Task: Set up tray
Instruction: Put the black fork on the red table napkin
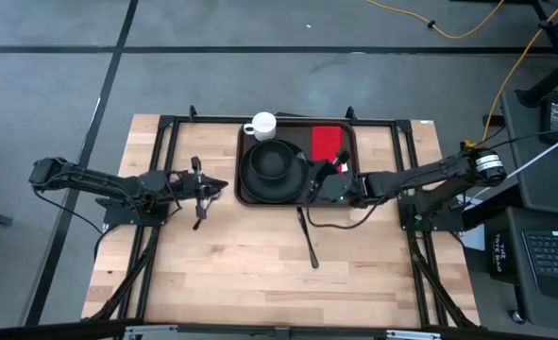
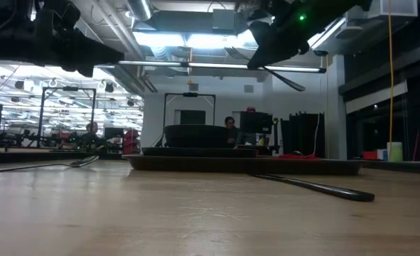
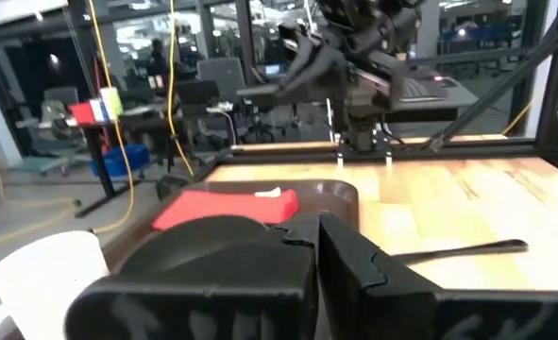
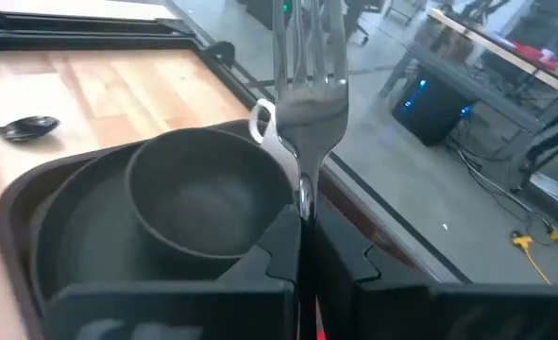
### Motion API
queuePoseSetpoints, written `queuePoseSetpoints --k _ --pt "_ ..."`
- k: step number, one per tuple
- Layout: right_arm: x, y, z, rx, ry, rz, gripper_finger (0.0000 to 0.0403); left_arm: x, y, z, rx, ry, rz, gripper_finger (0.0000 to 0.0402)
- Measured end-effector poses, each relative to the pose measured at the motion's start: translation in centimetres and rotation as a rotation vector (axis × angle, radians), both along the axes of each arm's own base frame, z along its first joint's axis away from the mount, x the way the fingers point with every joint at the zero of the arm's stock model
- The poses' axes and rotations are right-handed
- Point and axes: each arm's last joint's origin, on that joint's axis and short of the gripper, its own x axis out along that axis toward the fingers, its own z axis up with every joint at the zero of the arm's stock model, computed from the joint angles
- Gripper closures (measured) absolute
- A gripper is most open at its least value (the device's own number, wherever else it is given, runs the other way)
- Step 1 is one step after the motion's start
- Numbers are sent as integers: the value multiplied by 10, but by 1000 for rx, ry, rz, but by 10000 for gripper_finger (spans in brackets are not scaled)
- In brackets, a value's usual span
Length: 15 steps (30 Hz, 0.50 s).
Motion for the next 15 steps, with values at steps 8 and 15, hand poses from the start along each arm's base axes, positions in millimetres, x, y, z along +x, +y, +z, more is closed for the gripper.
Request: queuePoseSetpoints --k 8,15 --pt "-3 -28 -5 108 -43 -124 383 0 0 -3 15 32 -9 399" --pt "-6 -46 -11 271 -106 -191 382 0 0 -3 80 48 -6 398"
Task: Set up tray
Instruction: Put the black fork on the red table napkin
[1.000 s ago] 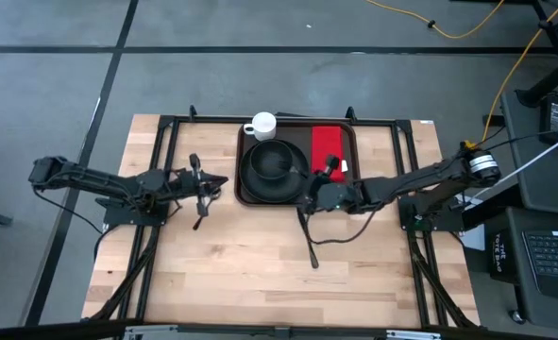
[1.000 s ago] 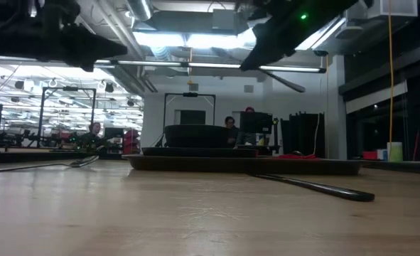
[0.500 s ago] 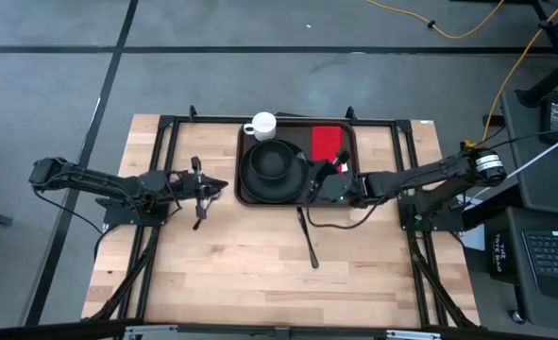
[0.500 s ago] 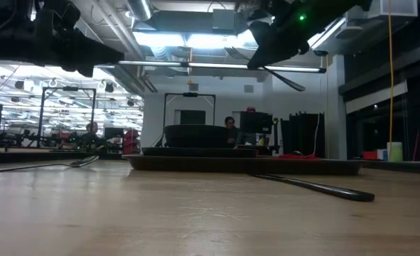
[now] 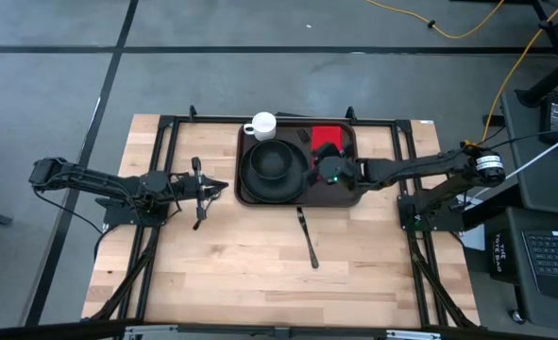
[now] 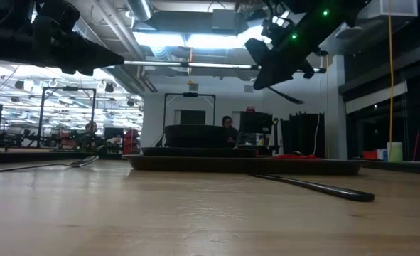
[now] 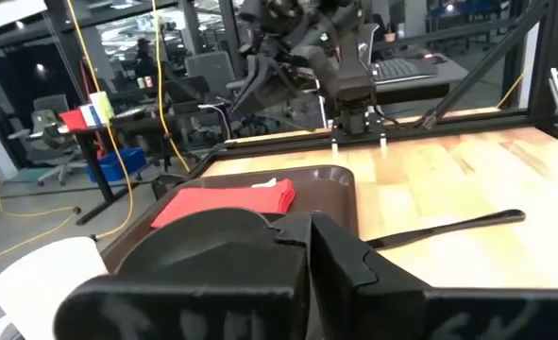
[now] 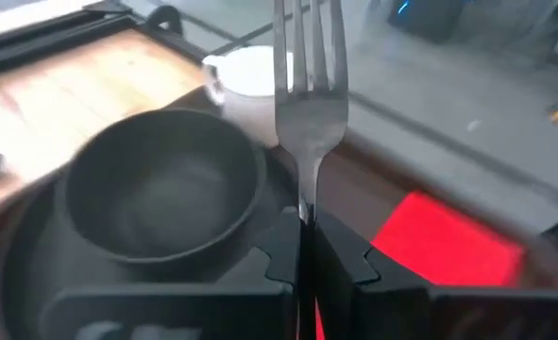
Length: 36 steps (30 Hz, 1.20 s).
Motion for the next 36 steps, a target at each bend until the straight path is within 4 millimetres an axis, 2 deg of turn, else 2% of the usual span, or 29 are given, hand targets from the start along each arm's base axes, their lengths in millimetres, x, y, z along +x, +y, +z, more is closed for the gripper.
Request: queuePoseSetpoints --k 7,12,18,28,32,36 --pt "-2 -21 -2 158 -100 -53 382 0 0 0 103 28 -1 398" --pt "-2 -24 -1 178 -141 -99 383 0 0 0 156 40 -1 400" --pt "-7 -38 -3 215 -181 -193 383 0 0 0 230 56 -2 400" --pt "-18 -70 -1 301 -152 -293 384 4 -1 11 152 99 -47 400" --pt "-19 -75 6 306 -139 -313 384 4 -1 11 113 89 -88 400" --pt "-19 -77 15 317 -139 -329 384 4 8 12 16 70 -35 400"
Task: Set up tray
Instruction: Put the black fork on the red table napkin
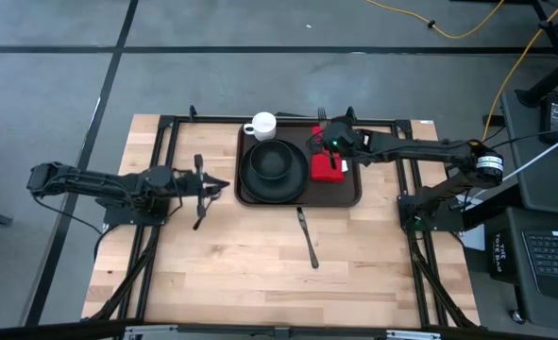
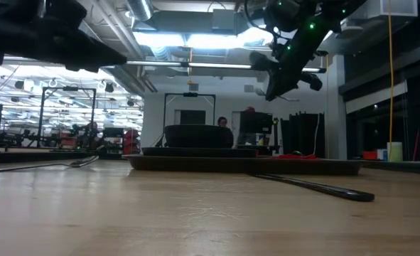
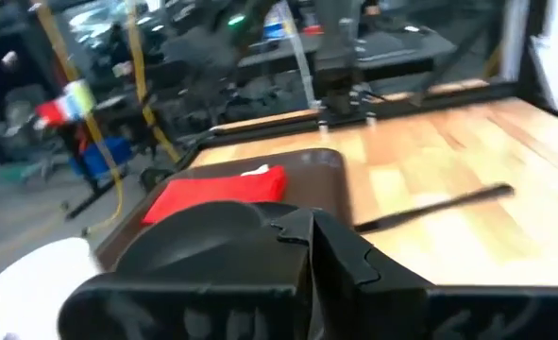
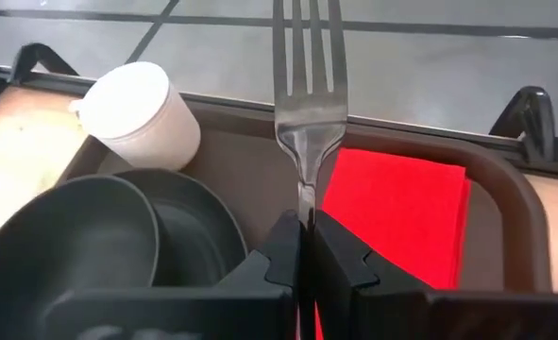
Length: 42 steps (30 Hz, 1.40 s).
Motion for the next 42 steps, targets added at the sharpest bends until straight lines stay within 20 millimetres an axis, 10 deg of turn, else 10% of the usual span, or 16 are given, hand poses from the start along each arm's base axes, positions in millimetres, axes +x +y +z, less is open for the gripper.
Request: queuePoseSetpoints --k 15,42 --pt "-5 2 15 117 13 -110 385 -3 21 0 -139 -22 -28 401" --pt "17 -46 -73 367 165 -220 381 -2 21 6 -109 -79 -28 399"
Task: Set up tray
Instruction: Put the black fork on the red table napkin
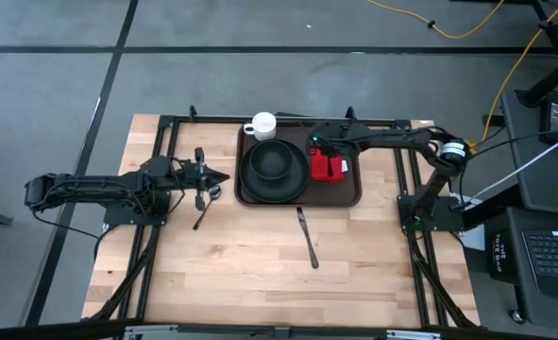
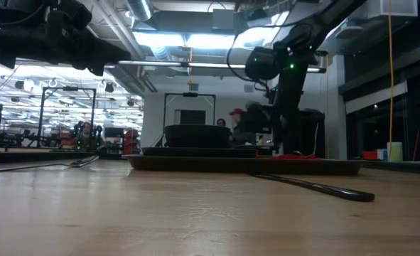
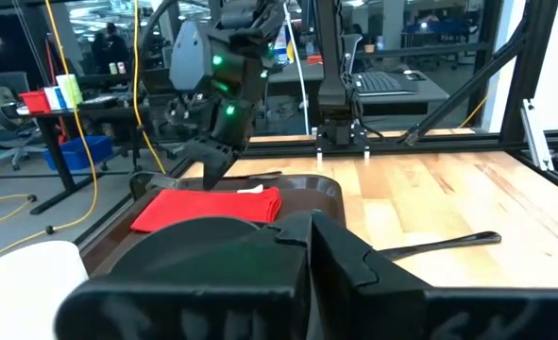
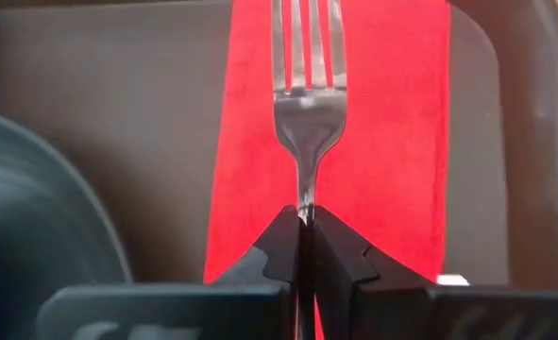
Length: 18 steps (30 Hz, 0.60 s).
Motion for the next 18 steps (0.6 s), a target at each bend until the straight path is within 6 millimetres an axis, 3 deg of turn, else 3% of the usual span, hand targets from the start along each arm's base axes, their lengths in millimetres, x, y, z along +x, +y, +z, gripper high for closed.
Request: queuePoseSetpoints --k 10,18 --pt "3 -16 -17 0 -3 -26 381 0 0 0 0 0 0 396" --pt "-1 -16 -29 3 -19 -33 381 0 0 0 0 1 0 396"
